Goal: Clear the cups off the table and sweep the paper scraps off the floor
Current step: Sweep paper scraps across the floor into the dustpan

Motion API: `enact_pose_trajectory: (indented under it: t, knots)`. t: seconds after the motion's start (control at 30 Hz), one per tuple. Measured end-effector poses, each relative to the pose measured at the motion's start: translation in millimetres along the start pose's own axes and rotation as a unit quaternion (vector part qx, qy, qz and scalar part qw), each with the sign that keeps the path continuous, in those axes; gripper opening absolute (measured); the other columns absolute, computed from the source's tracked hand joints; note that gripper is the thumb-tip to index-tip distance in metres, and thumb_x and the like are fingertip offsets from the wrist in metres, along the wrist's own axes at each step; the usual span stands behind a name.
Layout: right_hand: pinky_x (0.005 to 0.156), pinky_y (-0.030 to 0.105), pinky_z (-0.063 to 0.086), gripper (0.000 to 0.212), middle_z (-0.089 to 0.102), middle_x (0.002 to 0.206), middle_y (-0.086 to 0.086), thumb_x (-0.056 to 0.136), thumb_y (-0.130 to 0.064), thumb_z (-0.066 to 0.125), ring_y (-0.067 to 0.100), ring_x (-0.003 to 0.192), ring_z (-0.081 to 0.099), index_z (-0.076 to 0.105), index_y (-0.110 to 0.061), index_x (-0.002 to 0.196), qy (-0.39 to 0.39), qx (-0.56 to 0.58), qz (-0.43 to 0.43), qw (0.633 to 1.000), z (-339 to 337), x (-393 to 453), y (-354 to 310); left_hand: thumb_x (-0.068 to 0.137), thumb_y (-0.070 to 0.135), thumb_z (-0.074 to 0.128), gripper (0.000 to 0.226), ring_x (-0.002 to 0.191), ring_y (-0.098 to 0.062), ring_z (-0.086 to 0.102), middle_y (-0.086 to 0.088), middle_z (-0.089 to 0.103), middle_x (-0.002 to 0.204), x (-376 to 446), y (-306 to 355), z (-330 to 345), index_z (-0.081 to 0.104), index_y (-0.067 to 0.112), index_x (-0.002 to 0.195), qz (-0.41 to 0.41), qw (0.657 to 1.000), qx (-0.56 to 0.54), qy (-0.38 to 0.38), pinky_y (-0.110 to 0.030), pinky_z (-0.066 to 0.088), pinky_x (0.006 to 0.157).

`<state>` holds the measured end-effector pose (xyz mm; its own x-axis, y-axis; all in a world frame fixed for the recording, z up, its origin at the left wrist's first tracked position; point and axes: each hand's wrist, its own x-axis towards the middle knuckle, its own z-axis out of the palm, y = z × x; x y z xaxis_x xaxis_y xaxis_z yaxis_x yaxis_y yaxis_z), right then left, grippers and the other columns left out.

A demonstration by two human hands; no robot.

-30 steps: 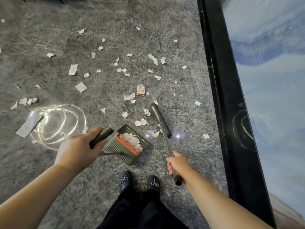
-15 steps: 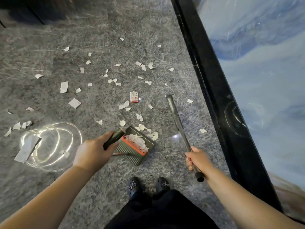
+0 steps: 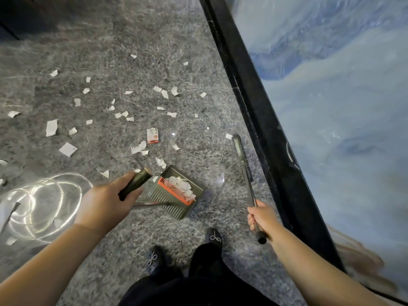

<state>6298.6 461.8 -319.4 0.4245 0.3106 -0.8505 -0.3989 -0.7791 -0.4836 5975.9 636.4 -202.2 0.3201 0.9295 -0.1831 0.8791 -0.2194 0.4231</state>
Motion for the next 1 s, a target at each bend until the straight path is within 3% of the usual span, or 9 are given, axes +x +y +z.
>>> enact_pose_trajectory:
  t: [0.07,0.2,0.33,0.43,0.53,0.63,0.7,0.83,1.0]
  knots:
    - [0.033,0.02,0.033,0.02,0.042,0.053,0.007,0.095,0.002,0.046,0.013,0.036,0.037,0.05,-0.006,0.112,0.003,-0.007,0.013,1.0,-19.7,14.7,-2.0,0.082,0.04,0.072,0.047,0.076,-0.033,0.067,-0.009,0.072,0.078,0.7,14.6,10.1,0.062,0.03,0.127,-0.01,1.0,-0.004,0.022,-0.036,0.05,0.064]
    - [0.036,0.024,0.033,0.02,0.043,0.054,0.006,0.095,-0.001,0.048,0.016,0.042,0.038,0.047,-0.01,0.113,0.006,-0.007,0.04,0.999,-44.1,41.6,-6.4,0.08,0.043,0.075,0.045,0.062,-0.031,0.065,-0.008,0.068,0.065,-1.5,38.4,22.3,0.067,0.028,0.121,-0.024,0.999,-0.013,0.045,-0.038,0.054,0.061]
    - [0.036,0.023,0.033,0.035,0.043,0.053,0.005,0.095,-0.001,0.047,0.015,0.039,0.039,0.041,-0.024,0.122,0.008,-0.005,0.062,0.998,-59.1,65.6,-10.8,0.08,0.028,0.077,0.042,0.067,-0.035,0.065,-0.014,0.069,0.07,2.9,61.4,29.8,0.067,0.025,0.121,-0.036,0.998,-0.009,0.045,-0.039,0.052,0.063]
    - [0.036,0.022,0.03,0.05,0.042,0.052,0.005,0.096,0.001,0.044,0.014,0.039,0.038,0.032,-0.031,0.133,0.004,-0.003,0.075,0.997,-69.7,80.4,-23.1,0.08,0.033,0.075,0.044,0.068,-0.033,0.065,-0.013,0.068,0.07,5.8,68.7,33.9,0.065,0.028,0.123,-0.056,0.998,-0.002,0.037,-0.037,0.05,0.062]
    - [0.034,0.02,0.03,0.036,0.044,0.046,0.004,0.096,0.0,0.042,0.012,0.038,0.038,0.033,-0.025,0.12,-0.021,0.011,0.078,0.997,-74.5,94.9,-35.8,0.08,0.035,0.075,0.045,0.059,-0.026,0.058,-0.007,0.065,0.066,4.2,64.7,36.8,0.064,0.03,0.124,-0.069,0.997,0.002,0.037,-0.032,0.048,0.057]
    - [0.034,0.02,0.031,0.022,0.043,0.051,0.005,0.097,0.0,0.041,0.012,0.039,0.039,0.042,-0.006,0.117,-0.053,-0.028,0.071,0.996,-62.8,95.4,-42.2,0.079,0.035,0.075,0.044,0.058,-0.023,0.055,-0.005,0.066,0.065,-3.0,59.0,35.4,0.066,0.028,0.122,-0.073,0.996,0.011,0.057,-0.03,0.043,0.056]
    - [0.035,0.022,0.032,0.03,0.044,0.049,0.006,0.097,-0.001,0.041,0.014,0.04,0.04,0.043,-0.003,0.126,-0.075,-0.077,0.061,0.992,-45.9,90.2,-40.5,0.078,0.031,0.077,0.044,0.061,-0.027,0.06,-0.007,0.068,0.068,-8.9,54.0,32.2,0.067,0.025,0.121,-0.093,0.993,0.0,0.072,-0.032,0.043,0.06]
    - [0.036,0.024,0.036,0.047,0.047,0.044,0.002,0.096,-0.001,0.043,0.013,0.039,0.043,0.036,-0.01,0.141,-0.113,-0.118,0.043,0.986,-6.7,76.2,-33.6,0.077,0.027,0.078,0.044,0.061,-0.029,0.062,-0.004,0.063,0.062,-20.7,41.4,21.3,0.068,0.022,0.12,-0.118,0.989,-0.009,0.09,-0.036,0.049,0.06]
    - [0.038,0.024,0.037,0.038,0.047,0.046,0.002,0.095,0.001,0.043,0.012,0.04,0.042,0.038,-0.026,0.121,-0.155,-0.169,0.029,0.973,47.4,56.7,-36.6,0.076,0.026,0.079,0.043,0.059,-0.026,0.06,0.004,0.058,0.06,-35.8,15.7,4.6,0.069,0.022,0.117,-0.126,0.987,-0.009,0.099,-0.034,0.046,0.057]
